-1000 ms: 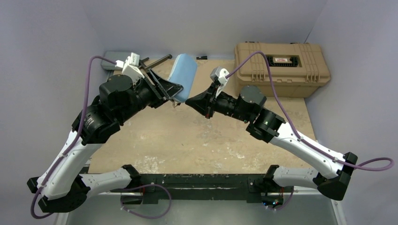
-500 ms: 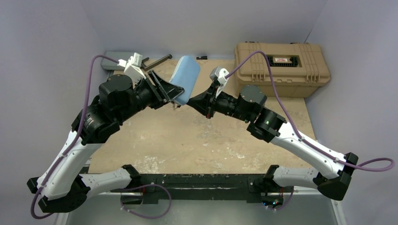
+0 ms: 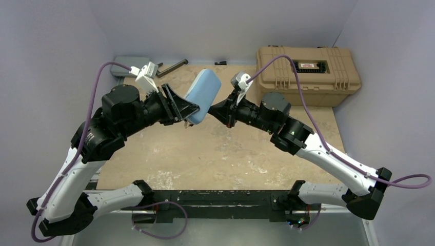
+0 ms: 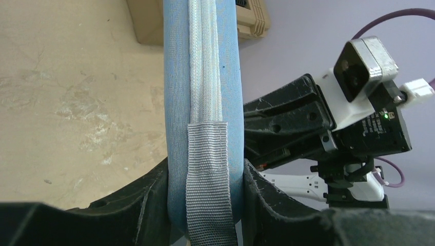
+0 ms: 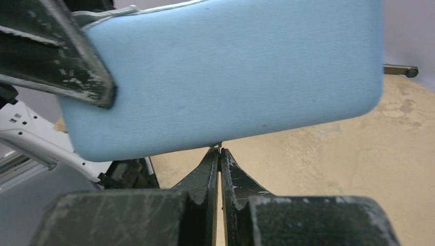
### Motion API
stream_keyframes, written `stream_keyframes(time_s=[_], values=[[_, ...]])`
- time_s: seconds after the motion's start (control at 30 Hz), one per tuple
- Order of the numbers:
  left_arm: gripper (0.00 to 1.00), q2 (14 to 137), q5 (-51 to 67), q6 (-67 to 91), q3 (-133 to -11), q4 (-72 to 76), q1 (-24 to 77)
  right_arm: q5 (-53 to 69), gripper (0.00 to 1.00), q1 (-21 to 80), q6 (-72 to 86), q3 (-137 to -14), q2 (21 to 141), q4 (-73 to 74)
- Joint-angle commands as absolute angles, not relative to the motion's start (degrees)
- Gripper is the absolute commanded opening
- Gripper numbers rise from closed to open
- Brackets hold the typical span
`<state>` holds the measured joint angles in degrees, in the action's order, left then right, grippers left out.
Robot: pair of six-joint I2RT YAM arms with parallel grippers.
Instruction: Open the umbrella
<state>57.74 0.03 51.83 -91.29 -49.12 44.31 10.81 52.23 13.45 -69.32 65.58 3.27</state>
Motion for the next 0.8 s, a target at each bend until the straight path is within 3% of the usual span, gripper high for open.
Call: stream_keyframes(time_s=[0.0,0.33,0.47,0.5,0.57,0.6,0.77], values=[[0.0,55.1,3.8,50.7,-92.8,-45.7,44.4,7.5,0.0,51.1,14.2,-69.1,64.3,3.1],[0.0,54.4,2.6,49.4,-95.5,-50.8,44.4,6.4,0.0,50.8,12.7,-68.1,63.4,3.5],[0.0,53.1,0.6,50.9,-93.5,-49.1,44.4,15.2,0.0,50.8,11.8,-66.7,62.5,0.7],[0.0,53.1,0.3,51.2,-93.5,-48.8,44.4,15.4,0.12,50.8,10.6,-66.8,62.2,1.7],[0.0,53.4,-0.5,51.6,-94.3,-49.2,44.4,15.5,0.46,50.9,8.9,-66.3,61.3,3.9],[0.0,53.6,-1.4,51.7,-95.1,-49.4,44.4,15.6,0.57,50.8,7.1,-65.3,60.4,4.4],[0.0,54.6,-1.7,51.5,-97.5,-50.4,44.4,16.0,0.69,50.9,-1.2,-56.7,52.9,-1.2]])
